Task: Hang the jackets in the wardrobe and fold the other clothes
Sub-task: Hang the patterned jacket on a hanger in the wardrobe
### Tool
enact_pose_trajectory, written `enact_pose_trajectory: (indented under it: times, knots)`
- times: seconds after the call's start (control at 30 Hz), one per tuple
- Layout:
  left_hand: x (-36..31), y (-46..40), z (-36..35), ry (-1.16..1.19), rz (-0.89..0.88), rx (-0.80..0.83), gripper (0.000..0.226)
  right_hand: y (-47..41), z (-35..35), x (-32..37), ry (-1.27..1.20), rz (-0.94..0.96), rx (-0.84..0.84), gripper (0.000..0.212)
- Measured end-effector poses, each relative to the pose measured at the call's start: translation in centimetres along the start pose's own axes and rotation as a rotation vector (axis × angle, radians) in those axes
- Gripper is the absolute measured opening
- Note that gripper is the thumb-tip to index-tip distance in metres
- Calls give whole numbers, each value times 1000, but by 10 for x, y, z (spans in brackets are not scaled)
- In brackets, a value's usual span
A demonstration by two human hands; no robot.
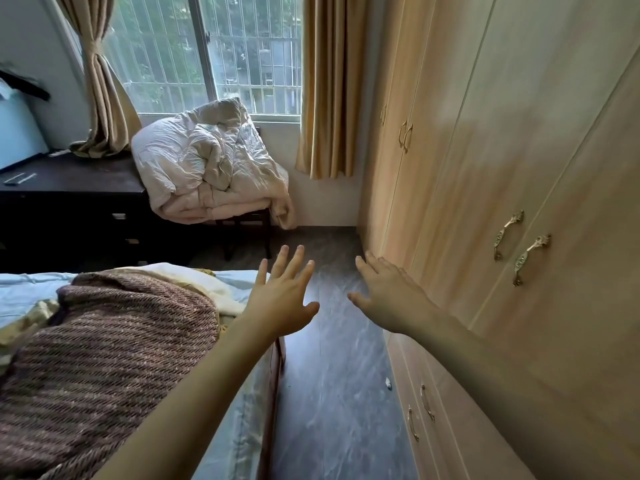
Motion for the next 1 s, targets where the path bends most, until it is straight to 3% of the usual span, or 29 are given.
enact_pose_trajectory:
  times: [0.33, 0.57, 1.0]
  knots:
    - [-50, -170, 24, 19, -37, 3, 78, -135, 34, -115, -26, -11, -145, 75]
    - [-71, -260, 17, 3, -22, 38, 80, -212, 27, -172, -60, -55, -68, 75]
    - [-32, -435, -5, 67, 12, 79, 75, -377, 3, -222, -85, -67, 45, 72]
Point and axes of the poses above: each hand's wrist, its own y-axis away from the middle knuckle, its own z-axis out of the back of the hand, x = y × z, the point moved 3 cm from there along -y, towards the middle knuckle, and after that the axes turned 10 degrees about z, right-handed, at the moved point
